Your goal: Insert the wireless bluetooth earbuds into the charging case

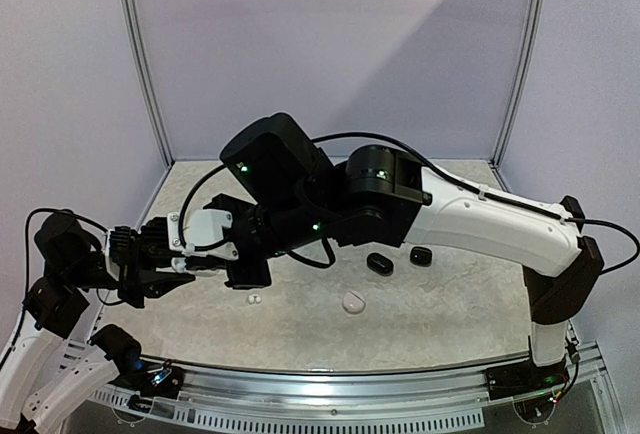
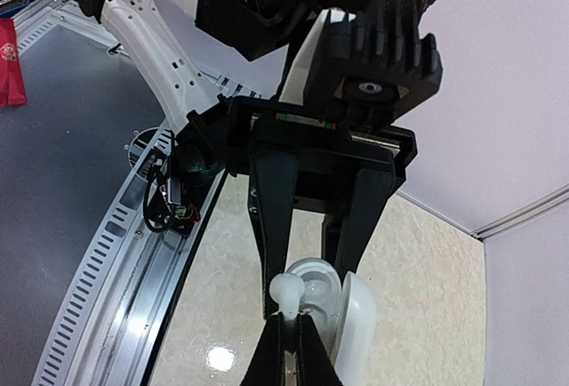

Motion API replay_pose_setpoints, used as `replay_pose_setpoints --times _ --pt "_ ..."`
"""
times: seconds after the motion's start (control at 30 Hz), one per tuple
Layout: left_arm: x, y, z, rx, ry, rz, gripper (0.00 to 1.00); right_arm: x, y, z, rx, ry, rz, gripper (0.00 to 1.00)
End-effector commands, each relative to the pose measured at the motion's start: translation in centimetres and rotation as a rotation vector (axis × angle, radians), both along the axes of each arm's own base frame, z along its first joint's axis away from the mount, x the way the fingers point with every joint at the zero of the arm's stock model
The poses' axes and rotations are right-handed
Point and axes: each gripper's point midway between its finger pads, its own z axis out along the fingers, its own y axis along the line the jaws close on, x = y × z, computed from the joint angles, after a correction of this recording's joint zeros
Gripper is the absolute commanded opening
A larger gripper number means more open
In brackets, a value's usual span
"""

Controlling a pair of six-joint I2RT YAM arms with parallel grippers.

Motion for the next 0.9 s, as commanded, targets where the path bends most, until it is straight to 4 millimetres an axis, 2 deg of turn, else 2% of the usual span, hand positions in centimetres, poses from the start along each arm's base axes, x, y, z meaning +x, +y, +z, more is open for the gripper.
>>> replay_pose_setpoints --times 0.0,0.2,0.43,0.73,0.87 --pt "-0.2 -0.3 -0.2 0.015 0.040 -0.020 0.00 0.8 0.8 -0.8 -0.013 -0.037 -0.031 0.00" --pt "-0.3 -0.3 -0.2 0.017 0.045 -0.026 0.00 1.9 1.2 -1.7 -0.036 -0.050 -0.092 0.00" --pt "-0.3 -0.3 0.0 0.014 0.046 -0.024 0.00 3.0 0.5 -3.4 -0.107 -0.096 -0.140 0.00" --pt "-0.1 -0.3 0.0 0.013 0.033 -0.008 0.00 2.9 -0.1 -4.2 -0.147 -0.065 -0.155 0.00" --pt "-0.3 -0.4 -0.1 0.015 0.027 -0.021 0.00 2.9 0.5 -4.8 -0.142 -0.046 -0.159 0.00"
